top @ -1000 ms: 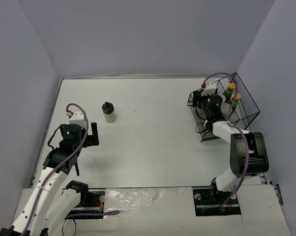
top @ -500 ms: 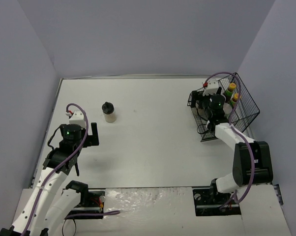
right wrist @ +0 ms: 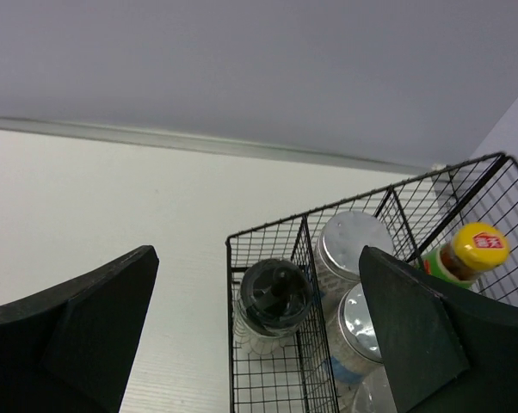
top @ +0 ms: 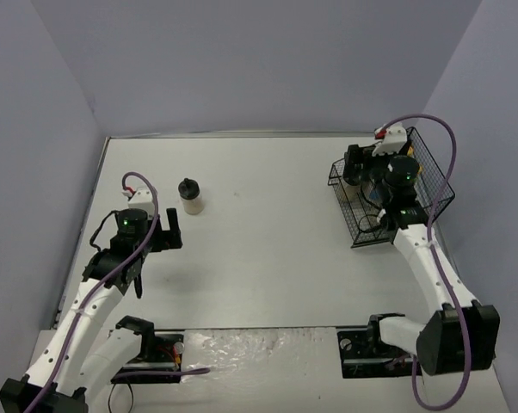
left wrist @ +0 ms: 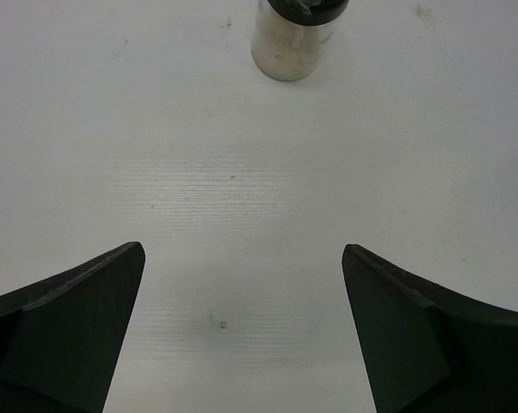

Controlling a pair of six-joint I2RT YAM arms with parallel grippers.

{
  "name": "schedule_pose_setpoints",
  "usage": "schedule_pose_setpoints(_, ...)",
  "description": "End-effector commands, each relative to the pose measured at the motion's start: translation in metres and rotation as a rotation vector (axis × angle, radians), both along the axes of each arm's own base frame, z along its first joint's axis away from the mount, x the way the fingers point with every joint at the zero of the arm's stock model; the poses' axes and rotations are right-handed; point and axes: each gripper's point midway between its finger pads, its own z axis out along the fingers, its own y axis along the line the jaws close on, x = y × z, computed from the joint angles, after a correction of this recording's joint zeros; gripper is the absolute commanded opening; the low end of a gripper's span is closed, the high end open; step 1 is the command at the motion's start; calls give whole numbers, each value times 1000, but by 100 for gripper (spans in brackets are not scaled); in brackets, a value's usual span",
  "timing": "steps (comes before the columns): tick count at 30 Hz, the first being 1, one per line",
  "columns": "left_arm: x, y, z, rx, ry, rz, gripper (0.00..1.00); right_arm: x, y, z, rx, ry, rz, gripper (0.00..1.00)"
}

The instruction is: Organize the condiment bottles

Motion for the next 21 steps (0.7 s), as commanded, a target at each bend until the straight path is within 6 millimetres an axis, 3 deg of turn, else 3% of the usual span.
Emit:
schedule_pose_setpoints(1, 58, -33, 61, -152, -185, -27, 97, -30, 15, 68, 71, -108, 76, 100)
schedule_pose_setpoints(3, 79, -44, 57, -142, -163, -64, 97, -41, 19, 74, 103, -110, 99, 100)
schedule_pose_setpoints(6, 106, -50, 71, -125, -197, -74, 97, -55, 24, 79, 158, -84, 115, 100)
schedule_pose_setpoints(14, 179, -53, 41, -20, -113, -33, 97, -87, 23, 86, 175, -115, 123, 100)
schedule_pose_setpoints(21, 202, -53, 15, 1, -10, 21, 97, -104, 21, 81, 168, -93, 111, 100)
